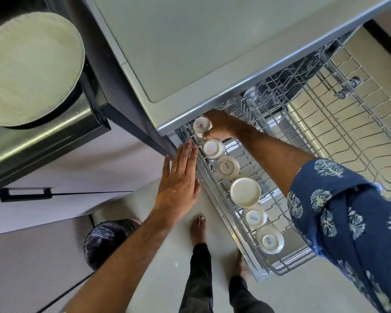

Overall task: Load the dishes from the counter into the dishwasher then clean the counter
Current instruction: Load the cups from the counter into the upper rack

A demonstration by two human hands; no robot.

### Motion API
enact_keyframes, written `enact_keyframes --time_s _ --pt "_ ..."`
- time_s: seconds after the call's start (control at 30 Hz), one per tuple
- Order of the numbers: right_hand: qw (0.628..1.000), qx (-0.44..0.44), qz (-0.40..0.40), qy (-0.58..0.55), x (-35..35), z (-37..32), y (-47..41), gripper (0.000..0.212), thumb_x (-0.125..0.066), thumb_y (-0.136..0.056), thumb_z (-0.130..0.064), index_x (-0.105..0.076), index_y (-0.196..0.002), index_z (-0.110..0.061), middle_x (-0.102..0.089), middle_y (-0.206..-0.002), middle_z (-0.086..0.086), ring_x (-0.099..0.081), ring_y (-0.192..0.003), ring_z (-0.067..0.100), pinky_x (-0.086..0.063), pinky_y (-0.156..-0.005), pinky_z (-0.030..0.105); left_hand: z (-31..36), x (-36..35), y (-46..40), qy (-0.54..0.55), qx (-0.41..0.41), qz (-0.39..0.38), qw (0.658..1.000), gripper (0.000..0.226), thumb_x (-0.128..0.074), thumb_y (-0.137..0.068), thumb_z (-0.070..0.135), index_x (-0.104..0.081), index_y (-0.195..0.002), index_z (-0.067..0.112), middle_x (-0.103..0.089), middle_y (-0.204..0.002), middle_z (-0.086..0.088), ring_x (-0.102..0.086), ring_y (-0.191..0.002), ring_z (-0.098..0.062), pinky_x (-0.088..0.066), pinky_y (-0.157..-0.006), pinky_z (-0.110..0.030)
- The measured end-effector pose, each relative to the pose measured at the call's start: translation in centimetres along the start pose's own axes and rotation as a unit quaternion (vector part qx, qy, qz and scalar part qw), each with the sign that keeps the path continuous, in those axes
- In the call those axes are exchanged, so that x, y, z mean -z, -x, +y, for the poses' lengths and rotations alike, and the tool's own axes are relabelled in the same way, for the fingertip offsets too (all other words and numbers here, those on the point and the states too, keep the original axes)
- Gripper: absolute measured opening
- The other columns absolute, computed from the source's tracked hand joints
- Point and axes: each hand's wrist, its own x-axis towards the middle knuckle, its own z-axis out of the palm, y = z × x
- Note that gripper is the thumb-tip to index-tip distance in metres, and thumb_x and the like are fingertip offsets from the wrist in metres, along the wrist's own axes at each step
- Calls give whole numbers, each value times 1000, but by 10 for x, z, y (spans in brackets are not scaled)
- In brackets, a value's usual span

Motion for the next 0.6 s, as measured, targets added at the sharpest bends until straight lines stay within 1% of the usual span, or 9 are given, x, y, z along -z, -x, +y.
enact_keyframes --time_s 0.07,0.17,0.23,0.3,0.37,0.4,0.47,0.53,0.6 --pt "1000 -4 -15 -7 2 1 -3 64 -81 -71 -4 -55 -128 -12 -60 -128 12 -57 -116 28 -41 -93 31 -1 1 -3 3 -8 -12 1000 95 -54 -92 38 9 -158 11 14 -166 -6 5 -154 -21 -16 -123 -50" --pt "998 -23 -38 -51 3 5 -1 77 -70 -75 3 -38 -144 -10 -51 -141 18 -54 -123 33 -45 -99 42 -3 2 -6 0 -6 -22 1000 96 -56 -91 37 8 -158 12 17 -166 -4 5 -154 -20 -14 -123 -50" --pt "995 -28 -35 -84 3 6 6 78 -64 -78 6 -31 -148 -9 -44 -148 20 -50 -129 35 -45 -100 42 -3 4 -5 -3 -4 -31 1000 96 -56 -91 38 8 -158 13 17 -166 -3 4 -154 -19 -13 -123 -51" --pt "993 -28 -6 -111 4 5 17 75 -61 -84 6 -29 -150 -9 -40 -151 19 -45 -134 33 -43 -95 33 -4 8 -5 -9 -8 -45 999 95 -54 -93 41 10 -158 14 19 -165 -2 5 -154 -19 -12 -123 -50" --pt "991 -31 54 -121 4 2 34 69 -58 -89 2 -30 -150 -12 -38 -153 16 -44 -135 32 -44 -96 34 -6 11 -4 -27 -15 -50 998 95 -53 -94 43 12 -157 14 20 -165 -2 4 -154 -20 -10 -122 -49" --pt "990 -32 79 -116 3 -1 46 67 -58 -91 0 -32 -150 -14 -38 -154 15 -44 -135 31 -44 -102 38 -7 13 -2 -36 -18 -51 998 95 -51 -95 43 14 -157 14 20 -165 -3 4 -154 -20 -10 -121 -49" --pt "991 -27 96 -86 -2 -10 79 67 -61 -91 -4 -34 -150 -18 -39 -153 12 -46 -133 31 -42 -108 46 -4 25 7 -51 -19 -59 997 93 -49 -96 43 15 -157 14 17 -165 -5 4 -154 -21 -10 -121 -48" --pt "994 -3 104 -17 -7 -24 118 65 -62 -91 -11 -33 -149 -18 -41 -149 12 -47 -130 31 -44 -105 49 1 37 21 -65 -10 -61 996 90 -47 -98 44 12 -157 13 11 -166 -7 0 -154 -23 -12 -121 -50" --pt "991 44 117 44 -12 -46 164 61 -62 -92 -17 -36 -147 -16 -47 -142 13 -49 -126 30 -45 -102 46 9 58 45 -51 26 -62 996 87 -46 -98 45 9 -157 12 4 -167 -9 -6 -154 -25 -16 -121 -53"
